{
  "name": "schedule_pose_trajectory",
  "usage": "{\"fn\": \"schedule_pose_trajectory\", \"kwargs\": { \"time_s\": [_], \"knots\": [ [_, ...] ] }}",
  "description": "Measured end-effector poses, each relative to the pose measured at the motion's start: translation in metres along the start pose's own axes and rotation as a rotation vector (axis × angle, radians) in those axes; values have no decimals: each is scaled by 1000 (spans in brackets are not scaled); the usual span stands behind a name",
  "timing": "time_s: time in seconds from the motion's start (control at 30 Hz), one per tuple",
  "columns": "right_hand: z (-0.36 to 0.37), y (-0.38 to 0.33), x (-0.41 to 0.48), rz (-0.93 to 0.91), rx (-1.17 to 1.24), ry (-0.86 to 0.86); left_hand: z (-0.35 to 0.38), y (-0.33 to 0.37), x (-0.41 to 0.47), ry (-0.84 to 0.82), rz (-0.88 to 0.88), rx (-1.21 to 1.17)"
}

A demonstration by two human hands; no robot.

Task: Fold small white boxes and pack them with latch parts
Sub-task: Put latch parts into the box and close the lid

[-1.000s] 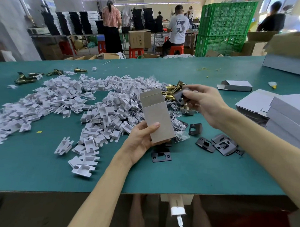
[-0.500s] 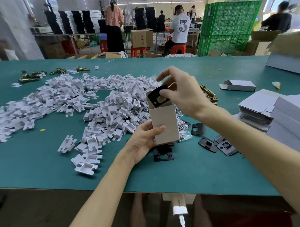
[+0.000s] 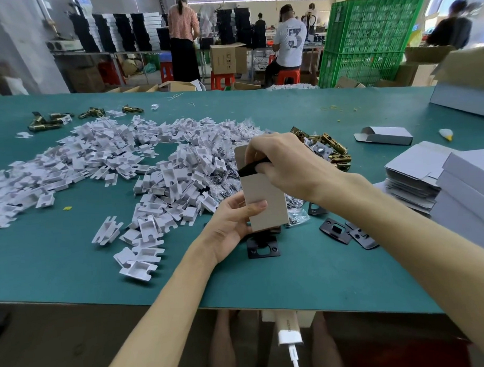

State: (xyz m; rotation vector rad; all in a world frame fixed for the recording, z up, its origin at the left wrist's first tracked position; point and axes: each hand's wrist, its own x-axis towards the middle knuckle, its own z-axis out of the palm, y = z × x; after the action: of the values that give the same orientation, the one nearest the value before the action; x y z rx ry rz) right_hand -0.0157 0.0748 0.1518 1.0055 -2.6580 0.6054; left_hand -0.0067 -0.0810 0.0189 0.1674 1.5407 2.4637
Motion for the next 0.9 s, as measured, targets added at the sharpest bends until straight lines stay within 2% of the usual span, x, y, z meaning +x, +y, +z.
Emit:
{"fn": "schedule_pose_trajectory", "kwargs": {
  "time_s": [0.13,0.3,0.4,0.5,0.6,0.7,0.77,0.83,0.9],
  "knots": [
    [0,-3,-1,7,-58,-33,-1,-1,0,-16,10,7],
    [10,1,-1,6,-311,-76,-3,-2,2,-8,11,14],
    [12,1,-2,41,-290,-170,-3,-2,1,-10,11,23],
    [11,1,-1,42,-268,-179,-3,-2,1,1,5,13],
    [11,6,-1,28,-181,-61,-3,-1,2,25,-4,-10],
    [11,12,0,34,29,222,-3,0,2,45,-4,-70],
    [10,21,2,115,140,387,-3,2,1,58,5,-133],
    [13,35,3,248,173,399,-3,3,1,79,17,-216],
    [24,52,0,336,141,274,-5,4,2,104,36,-302]
  ]
}}
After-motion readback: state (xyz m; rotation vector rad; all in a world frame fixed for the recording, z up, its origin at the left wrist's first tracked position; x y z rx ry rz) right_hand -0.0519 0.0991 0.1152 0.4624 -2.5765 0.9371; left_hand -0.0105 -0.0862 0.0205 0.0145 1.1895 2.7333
